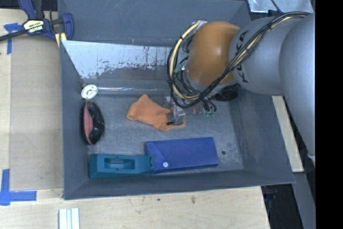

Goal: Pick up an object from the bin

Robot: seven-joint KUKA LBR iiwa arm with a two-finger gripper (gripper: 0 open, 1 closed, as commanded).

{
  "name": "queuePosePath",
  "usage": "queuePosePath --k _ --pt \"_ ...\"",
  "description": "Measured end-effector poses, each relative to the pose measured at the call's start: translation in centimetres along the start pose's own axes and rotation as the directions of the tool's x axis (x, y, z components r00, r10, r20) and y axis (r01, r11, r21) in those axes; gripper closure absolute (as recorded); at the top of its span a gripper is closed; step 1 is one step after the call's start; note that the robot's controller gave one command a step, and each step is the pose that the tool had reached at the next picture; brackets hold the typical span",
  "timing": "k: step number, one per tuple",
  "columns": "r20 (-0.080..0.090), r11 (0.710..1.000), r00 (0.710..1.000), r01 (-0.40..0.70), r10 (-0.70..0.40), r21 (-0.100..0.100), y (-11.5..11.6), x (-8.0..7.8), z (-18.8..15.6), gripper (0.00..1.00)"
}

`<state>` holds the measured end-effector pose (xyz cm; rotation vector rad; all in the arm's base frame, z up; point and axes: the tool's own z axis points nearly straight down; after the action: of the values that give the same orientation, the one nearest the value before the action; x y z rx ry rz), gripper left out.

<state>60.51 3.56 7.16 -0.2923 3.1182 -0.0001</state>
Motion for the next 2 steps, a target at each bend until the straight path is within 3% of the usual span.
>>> queuePosePath --k 2 --pt "0.0 1.0 1.0 0.001 -0.001 0.0 0.01 0.0 0.0 1.0"
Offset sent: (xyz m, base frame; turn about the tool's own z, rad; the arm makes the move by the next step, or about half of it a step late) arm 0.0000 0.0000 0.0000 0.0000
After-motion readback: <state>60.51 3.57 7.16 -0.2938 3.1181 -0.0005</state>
